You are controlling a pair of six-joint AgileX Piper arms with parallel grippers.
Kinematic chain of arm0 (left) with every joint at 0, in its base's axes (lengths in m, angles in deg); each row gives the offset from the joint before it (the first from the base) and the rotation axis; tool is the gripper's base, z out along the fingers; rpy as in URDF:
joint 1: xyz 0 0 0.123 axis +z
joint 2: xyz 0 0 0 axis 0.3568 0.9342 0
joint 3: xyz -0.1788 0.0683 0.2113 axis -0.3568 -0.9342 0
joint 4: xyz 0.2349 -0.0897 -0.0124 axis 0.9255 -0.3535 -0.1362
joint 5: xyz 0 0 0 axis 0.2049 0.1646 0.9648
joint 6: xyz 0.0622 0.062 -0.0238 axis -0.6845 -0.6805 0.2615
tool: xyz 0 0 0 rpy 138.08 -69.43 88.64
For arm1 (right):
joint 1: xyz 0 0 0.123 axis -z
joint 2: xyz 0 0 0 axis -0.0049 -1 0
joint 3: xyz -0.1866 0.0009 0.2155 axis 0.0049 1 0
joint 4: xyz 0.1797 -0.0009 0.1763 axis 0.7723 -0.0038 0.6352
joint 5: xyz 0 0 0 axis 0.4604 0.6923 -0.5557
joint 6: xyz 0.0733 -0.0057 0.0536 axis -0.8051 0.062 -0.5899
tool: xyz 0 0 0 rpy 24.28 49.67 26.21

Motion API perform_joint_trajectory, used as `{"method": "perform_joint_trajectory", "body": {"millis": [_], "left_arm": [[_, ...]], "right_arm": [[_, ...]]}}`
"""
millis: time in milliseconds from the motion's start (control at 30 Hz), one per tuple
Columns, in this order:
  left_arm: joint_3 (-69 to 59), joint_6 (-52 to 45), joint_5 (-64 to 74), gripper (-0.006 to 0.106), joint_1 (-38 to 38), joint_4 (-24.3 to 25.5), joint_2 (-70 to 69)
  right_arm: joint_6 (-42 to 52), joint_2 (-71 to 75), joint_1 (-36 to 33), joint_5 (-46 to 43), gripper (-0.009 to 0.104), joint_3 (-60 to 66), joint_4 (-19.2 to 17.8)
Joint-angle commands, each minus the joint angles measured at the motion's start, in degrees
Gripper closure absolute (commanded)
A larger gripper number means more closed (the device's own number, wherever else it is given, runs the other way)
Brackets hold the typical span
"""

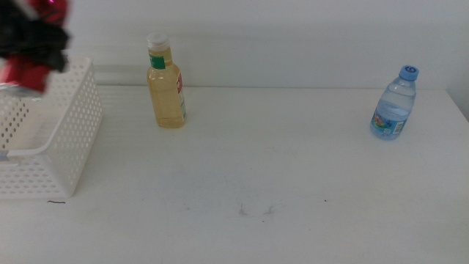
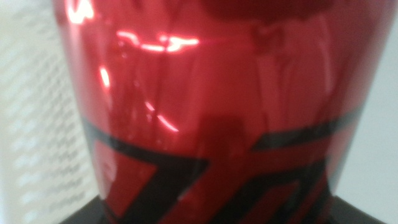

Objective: Use arms to grab the bottles and put them into the dustbin to the left of the table.

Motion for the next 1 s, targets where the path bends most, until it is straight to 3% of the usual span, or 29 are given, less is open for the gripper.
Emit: {"method": "perform_joint_trajectory", "body": {"millis": [0,133,300,433,567,833,867,967], "left_arm": [[1.3,-0.4,0.3,0.102,4.3,-1.0,1.5],[1.3,-0.8,-0.1,0.102,9.3,-2.3,6.4],[1.3,-0.6,-3.4,0.102,10.3,-0.3,12.7],[1.3,-0.1,-5.8,0.094,10.3,-0.1,17.4],[1.3,1.1,-7.3,0.076,10.3,1.3,20.7],[1.2,1.5,-7.0,0.011,10.3,2.3,23.3],[1.5,2.4,-6.1,0.006,10.3,2.3,22.8],[1.6,3.3,-4.3,0.007,10.2,1.3,20.2]], "right_arm": [[0.2,0.3,0.2,-0.1,0.009,0.2,-0.6],[0.2,0.3,0.2,-0.1,0.009,0.2,-0.6],[0.2,0.3,0.2,-0.1,0.009,0.2,-0.6],[0.2,0.3,0.2,-0.1,0.009,0.2,-0.6],[0.2,0.3,0.2,-0.1,0.009,0.2,-0.6],[0.2,0.3,0.2,-0.1,0.009,0.2,-0.6],[0.2,0.3,0.2,-0.1,0.009,0.2,-0.6],[0.2,0.3,0.2,-0.1,0.009,0.2,-0.6]]}}
